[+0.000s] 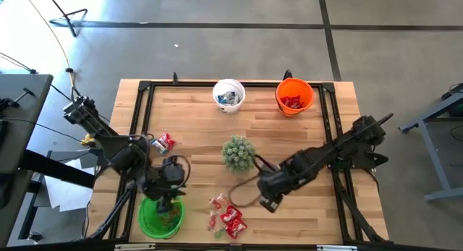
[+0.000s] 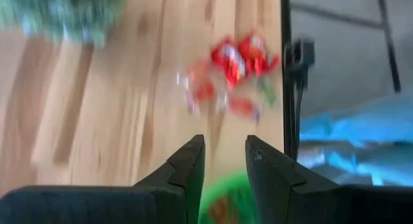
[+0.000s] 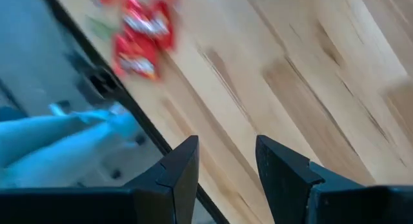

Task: Sort candy
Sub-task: Put the red gummy into the green bucket

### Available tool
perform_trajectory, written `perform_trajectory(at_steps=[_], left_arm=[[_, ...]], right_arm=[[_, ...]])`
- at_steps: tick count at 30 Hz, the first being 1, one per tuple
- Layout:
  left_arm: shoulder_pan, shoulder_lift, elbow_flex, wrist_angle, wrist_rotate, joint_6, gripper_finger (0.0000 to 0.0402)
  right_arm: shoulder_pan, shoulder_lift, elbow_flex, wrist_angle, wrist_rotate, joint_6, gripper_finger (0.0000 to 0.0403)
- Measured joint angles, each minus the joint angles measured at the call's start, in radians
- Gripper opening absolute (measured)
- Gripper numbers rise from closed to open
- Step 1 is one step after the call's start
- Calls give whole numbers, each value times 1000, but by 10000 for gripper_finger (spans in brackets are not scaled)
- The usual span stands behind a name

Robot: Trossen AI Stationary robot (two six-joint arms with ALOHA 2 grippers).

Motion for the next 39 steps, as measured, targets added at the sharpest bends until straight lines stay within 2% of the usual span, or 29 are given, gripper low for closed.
perform_trajectory(at_steps=[4,8,13,19,26,33,39], left_arm=[[59,34,0,115,22,164,97],[98,112,0,135,53,294,97],[144,232,0,148,58,361,97],[178,364,0,235,187,370,97],[178,478,-1,307,228,464,97],[178,555,-1,380,227,632,97],[177,569,-1,388,224,651,97]], right_arm=[[80,0,0,-115,13,79,149],[164,0,0,-183,92,160,149],[241,0,0,-240,181,228,149],[299,0,0,-300,202,258,149],[336,0,0,-315,201,252,149],[337,0,0,-315,222,245,149],[337,0,0,-315,222,239,149]])
